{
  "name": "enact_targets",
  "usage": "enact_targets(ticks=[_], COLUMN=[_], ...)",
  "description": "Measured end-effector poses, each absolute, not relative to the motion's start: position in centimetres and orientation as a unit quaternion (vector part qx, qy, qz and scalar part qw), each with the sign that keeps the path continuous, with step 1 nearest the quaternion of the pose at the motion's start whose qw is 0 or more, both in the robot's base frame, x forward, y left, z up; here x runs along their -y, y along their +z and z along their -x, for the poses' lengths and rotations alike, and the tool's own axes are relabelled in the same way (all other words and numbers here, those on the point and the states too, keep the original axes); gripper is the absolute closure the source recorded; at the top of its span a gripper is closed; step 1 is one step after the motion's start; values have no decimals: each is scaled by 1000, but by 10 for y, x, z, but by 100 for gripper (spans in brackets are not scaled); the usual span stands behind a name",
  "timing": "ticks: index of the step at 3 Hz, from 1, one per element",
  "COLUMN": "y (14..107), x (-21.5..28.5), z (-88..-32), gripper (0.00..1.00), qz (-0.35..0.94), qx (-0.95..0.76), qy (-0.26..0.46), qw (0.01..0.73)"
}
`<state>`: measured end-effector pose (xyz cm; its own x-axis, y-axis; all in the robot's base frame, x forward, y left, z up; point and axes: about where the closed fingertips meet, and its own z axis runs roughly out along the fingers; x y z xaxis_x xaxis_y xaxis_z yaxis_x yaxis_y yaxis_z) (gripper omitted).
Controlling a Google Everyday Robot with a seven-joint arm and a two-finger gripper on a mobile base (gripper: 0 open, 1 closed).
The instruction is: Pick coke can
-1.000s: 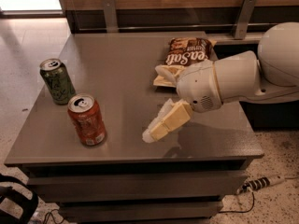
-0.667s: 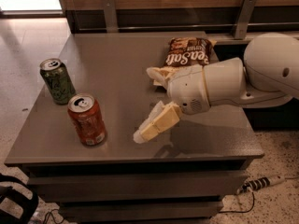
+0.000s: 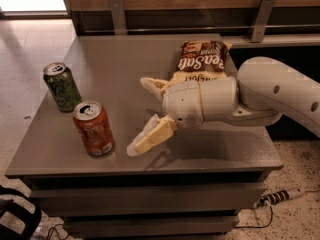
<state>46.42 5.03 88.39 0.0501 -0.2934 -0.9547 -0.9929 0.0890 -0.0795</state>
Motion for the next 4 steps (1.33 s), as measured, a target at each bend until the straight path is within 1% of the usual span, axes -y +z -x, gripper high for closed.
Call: enact_targets(ticks=[4], y=[875], x=[-111], z=[-463], gripper=[0], qz=[556], qx=[-487], qy=[452], qw=[498])
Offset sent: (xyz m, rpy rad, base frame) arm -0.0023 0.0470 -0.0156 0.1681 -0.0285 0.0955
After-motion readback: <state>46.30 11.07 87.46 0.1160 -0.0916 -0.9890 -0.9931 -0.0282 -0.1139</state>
